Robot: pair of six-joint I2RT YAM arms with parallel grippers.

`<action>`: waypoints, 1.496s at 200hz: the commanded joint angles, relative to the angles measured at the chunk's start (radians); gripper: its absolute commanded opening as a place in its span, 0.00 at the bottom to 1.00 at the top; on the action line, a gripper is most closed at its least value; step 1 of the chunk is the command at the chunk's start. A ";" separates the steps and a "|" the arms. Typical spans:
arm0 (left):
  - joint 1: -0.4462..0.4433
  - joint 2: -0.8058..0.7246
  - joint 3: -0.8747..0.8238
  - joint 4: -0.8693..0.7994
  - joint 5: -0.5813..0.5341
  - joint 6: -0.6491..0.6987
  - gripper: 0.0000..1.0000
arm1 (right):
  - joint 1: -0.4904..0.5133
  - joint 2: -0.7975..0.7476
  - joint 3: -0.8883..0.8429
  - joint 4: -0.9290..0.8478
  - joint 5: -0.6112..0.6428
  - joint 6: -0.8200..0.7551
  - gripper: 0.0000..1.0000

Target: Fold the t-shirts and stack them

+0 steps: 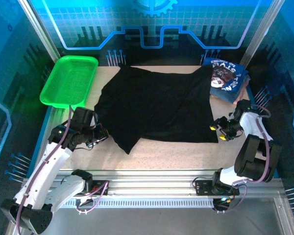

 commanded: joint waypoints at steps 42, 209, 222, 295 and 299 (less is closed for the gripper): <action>0.011 -0.022 -0.028 -0.011 -0.017 0.020 0.00 | -0.014 0.091 -0.103 0.095 0.029 0.034 0.52; 0.037 -0.244 0.033 -0.309 -0.191 -0.093 0.00 | 0.031 -0.180 -0.068 -0.134 0.074 0.022 0.00; 0.037 -0.263 0.041 -0.340 -0.186 -0.101 0.00 | 0.036 -0.230 -0.080 -0.164 0.056 0.032 0.00; 0.037 -0.299 0.134 -0.437 -0.201 -0.128 0.00 | 0.081 -0.481 -0.061 -0.398 0.068 0.111 0.00; 0.038 -0.300 0.142 -0.442 -0.205 -0.127 0.00 | 0.083 -0.491 -0.055 -0.410 0.068 0.115 0.00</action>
